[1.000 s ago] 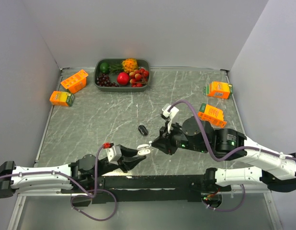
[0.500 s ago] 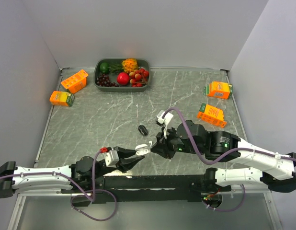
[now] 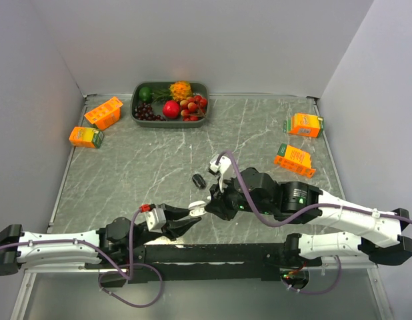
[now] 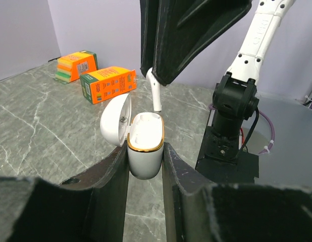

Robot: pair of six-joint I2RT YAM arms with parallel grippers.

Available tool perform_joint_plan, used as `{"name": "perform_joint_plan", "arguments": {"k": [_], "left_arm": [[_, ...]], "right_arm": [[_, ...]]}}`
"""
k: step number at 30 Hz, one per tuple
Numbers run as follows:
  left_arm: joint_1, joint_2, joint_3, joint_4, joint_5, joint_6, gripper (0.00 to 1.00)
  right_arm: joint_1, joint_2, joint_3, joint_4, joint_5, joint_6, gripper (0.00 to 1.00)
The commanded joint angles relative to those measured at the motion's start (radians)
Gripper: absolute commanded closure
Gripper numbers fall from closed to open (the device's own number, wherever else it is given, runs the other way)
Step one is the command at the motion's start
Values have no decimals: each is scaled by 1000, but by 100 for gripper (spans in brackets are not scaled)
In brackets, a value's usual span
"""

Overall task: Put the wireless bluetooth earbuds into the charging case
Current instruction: Place the earbud in the charging case.

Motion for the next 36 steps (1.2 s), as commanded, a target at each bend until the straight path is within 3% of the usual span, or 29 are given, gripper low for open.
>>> {"name": "perform_joint_plan", "arguments": {"k": [1, 36], "left_arm": [[-6, -16, 39, 18, -28, -28, 99], [-6, 2, 36, 59, -62, -19, 99]], "right_arm": [[10, 9, 26, 11, 49, 44, 100], [22, 62, 36, -46, 173, 244, 100]]}}
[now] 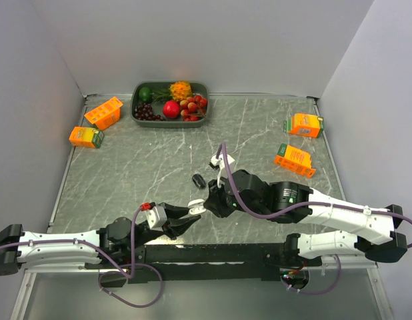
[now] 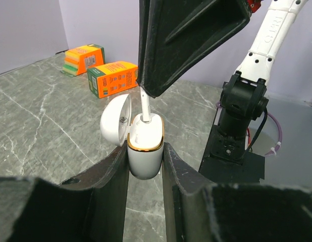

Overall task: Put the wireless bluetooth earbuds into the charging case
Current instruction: Place the earbud in the charging case.

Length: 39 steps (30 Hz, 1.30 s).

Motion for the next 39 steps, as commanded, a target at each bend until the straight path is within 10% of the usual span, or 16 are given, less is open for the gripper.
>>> {"name": "perform_joint_plan", "arguments": {"k": [1, 36, 39], "left_arm": [[-5, -5, 35, 72, -16, -2, 99], [-5, 94, -2, 275, -155, 109, 99], [-5, 84, -2, 264, -149, 109, 99]], "right_arm": [[9, 8, 38, -21, 33, 39, 100], [6, 128, 131, -99, 34, 344, 100], [6, 137, 157, -104, 33, 329, 89]]}}
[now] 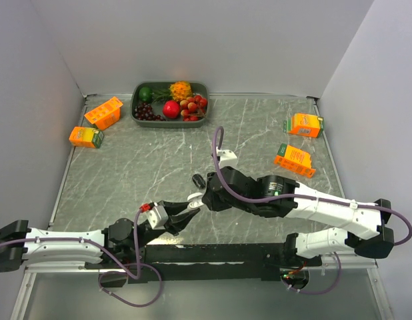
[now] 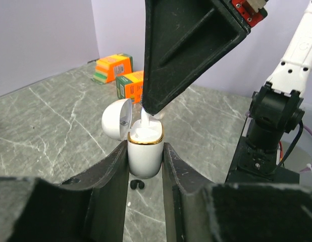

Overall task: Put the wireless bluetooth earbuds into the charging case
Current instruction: Place the earbud in the charging case.

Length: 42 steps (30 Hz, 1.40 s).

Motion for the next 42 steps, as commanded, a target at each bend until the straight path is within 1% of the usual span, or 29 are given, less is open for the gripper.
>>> {"name": "perform_joint_plan", "arguments": {"k": [1, 3, 18, 22, 23, 26, 27, 29, 30, 31, 32, 33, 34, 35, 36, 38, 42], "left_arm": [[4, -19, 13, 105, -29, 19, 99], [3, -30, 9, 97, -26, 19, 99], [4, -113, -19, 53, -31, 16, 99], [3, -123, -26, 50, -34, 11, 99], [3, -128, -28, 50, -37, 10, 99], [3, -136, -33, 47, -42, 7, 99], [3, -143, -33, 41, -42, 4, 99], [4, -154, -33, 30, -37, -3, 99], [3, -172, -33, 21, -22, -15, 99], [4, -181, -36, 15, -9, -21, 99], [4, -192, -39, 18, 10, -27, 99], [3, -217, -45, 22, 41, -38, 99], [3, -227, -56, 27, 97, -41, 99], [4, -237, -60, 31, 124, -41, 99], [3, -255, -63, 27, 142, -90, 99], [4, -269, -68, 12, 179, -110, 99], [4, -292, -76, -2, 193, -142, 99]], "right_arm": [[17, 17, 77, 13, -77, 25, 86], [17, 18, 84, 15, -81, 20, 77], [17, 52, 148, -13, -82, 3, 53], [18, 51, 198, -36, -82, -18, 46], [19, 52, 212, -42, -93, -26, 43], [23, 46, 277, -82, -107, -72, 38], [25, 29, 292, -92, -102, -98, 37], [25, -3, 282, -76, -93, -139, 38], [25, -52, 233, -56, -87, -191, 40], [25, -83, 197, 4, -84, -222, 43], [26, -112, 159, 38, -82, -257, 49], [25, -170, 83, 71, -94, -329, 54], [25, -195, 49, 120, -97, -360, 58], [25, -216, 24, 125, -91, -379, 65], [25, -241, -11, 134, -105, -418, 68], [25, -249, -27, 133, -117, -454, 71], [25, -223, -39, 127, -143, -483, 73]]}}
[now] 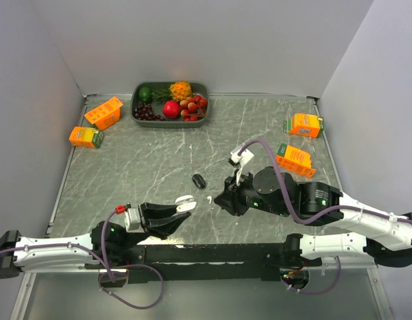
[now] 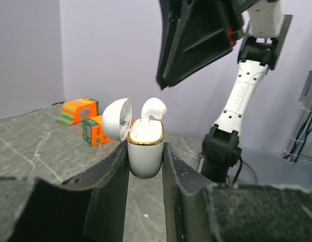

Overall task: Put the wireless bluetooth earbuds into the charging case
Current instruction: Place the earbud in the charging case.

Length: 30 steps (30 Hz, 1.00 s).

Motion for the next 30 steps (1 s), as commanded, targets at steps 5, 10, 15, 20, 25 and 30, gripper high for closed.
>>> {"name": "perform_joint_plan", "arguments": {"k": [5, 10, 15, 20, 25, 30], "left_arm": [[2, 0, -1, -16, 75, -60, 99], [2, 43, 15, -7, 78, -56, 99], [2, 57, 15, 0, 63, -54, 99], [3, 52, 16, -7, 57, -51, 99], [2, 46, 18, -13, 45, -54, 99], [3, 23, 19, -36, 28, -48, 99]], "right_arm": [[8, 60, -14, 101, -68, -109, 95], [13, 99, 26, 106, -88, -120, 100], [21, 106, 42, 101, -97, -120, 100], [30, 111, 41, 103, -109, -114, 100], [37, 110, 53, 87, -83, -107, 100], [36, 88, 58, 57, -48, -98, 100]]}}
